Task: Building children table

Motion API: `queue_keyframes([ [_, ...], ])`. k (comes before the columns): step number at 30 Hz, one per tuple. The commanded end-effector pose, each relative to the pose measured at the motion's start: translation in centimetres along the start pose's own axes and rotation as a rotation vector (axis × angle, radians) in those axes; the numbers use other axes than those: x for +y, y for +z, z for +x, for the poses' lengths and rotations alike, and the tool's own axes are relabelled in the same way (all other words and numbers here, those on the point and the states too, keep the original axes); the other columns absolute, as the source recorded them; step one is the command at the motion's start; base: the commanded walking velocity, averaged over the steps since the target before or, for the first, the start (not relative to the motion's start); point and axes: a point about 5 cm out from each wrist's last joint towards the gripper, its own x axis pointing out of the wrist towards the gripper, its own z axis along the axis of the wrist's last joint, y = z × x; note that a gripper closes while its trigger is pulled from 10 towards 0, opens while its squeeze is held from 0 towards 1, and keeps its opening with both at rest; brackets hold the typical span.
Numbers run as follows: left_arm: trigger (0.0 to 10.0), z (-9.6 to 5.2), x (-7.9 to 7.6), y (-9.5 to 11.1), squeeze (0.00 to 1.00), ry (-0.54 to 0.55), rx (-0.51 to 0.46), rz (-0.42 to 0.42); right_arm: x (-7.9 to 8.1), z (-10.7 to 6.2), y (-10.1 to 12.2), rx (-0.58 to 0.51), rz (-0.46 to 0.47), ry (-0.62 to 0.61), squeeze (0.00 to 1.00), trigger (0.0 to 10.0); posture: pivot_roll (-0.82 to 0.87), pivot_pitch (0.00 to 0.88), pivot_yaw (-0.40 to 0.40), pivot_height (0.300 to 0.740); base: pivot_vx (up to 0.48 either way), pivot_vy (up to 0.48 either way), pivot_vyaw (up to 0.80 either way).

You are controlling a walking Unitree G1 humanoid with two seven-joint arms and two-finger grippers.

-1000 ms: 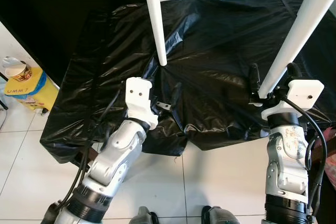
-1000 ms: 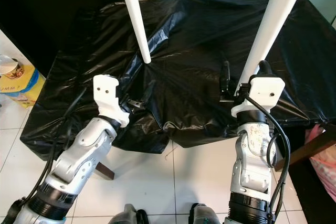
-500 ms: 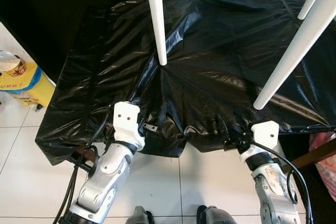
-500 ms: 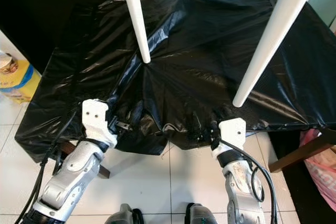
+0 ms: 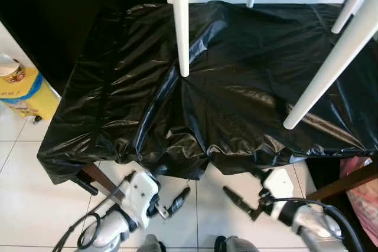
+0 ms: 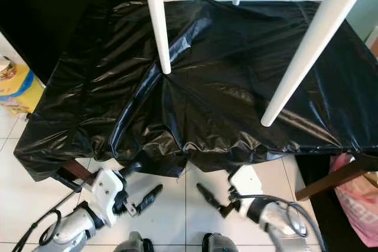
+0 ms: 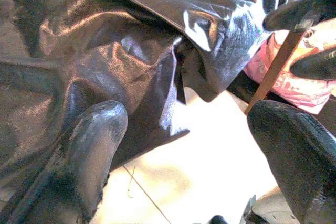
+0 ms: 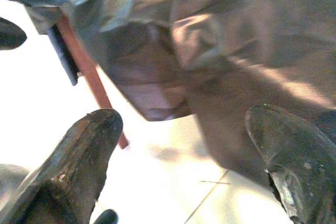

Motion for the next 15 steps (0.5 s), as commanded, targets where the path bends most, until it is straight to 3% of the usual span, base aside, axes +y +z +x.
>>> queue_keyframes([
  [1, 10.0, -0.3, -0.1, -0.3, 0.00, 0.005, 0.006, 0.003, 0.2, -0.2, -0.7, 0.026, 0.007, 0.010, 0.00, 10.0, 0.05, 0.104, -0.039, 0.740, 0.000, 0.000, 0.00],
  [5, 10.0, -1.0, -0.3, -1.7, 0.00, 0.040, 0.044, -0.044, 0.3, -0.4, -2.3, 0.075, 0.034, 0.008, 0.00, 10.0, 0.06, 0.094, -0.048, 0.740, 0.000, 0.000, 0.00],
  [8, 10.0, -2.2, -0.5, -6.2, 0.00, 0.093, 0.168, -0.114, -0.4, -1.0, -5.9, 0.181, 0.109, -0.101, 0.00, 10.0, 0.06, 0.078, -0.055, 0.740, 0.000, 0.000, 0.00],
  [11, 10.0, -2.3, -0.6, -7.7, 0.00, 0.136, 0.209, -0.157, -0.5, -1.1, -7.1, 0.223, 0.141, -0.153, 0.00, 10.0, 0.06, 0.065, -0.055, 0.740, 0.000, 0.000, 0.00],
  [12, 10.0, -2.2, -0.6, -8.7, 0.00, 0.177, 0.238, -0.200, -0.5, -1.0, -7.9, 0.258, 0.165, -0.186, 0.00, 10.0, 0.06, 0.063, -0.055, 0.740, 0.000, 0.000, 0.00],
  [13, 10.0, -1.9, -0.5, -11.2, 0.00, 0.288, 0.315, -0.304, -0.5, -1.2, -10.1, 0.374, 0.249, -0.297, 0.00, 10.0, 0.05, 0.040, -0.054, 0.740, 0.000, 0.000, 0.00],
  [15, 10.0, -1.8, -0.4, -12.8, 0.00, 0.361, 0.375, -0.375, -0.6, -1.7, -11.4, 0.465, 0.286, -0.380, 0.00, 10.0, 0.05, 0.030, -0.053, 0.740, 0.000, 0.000, 0.00],
])
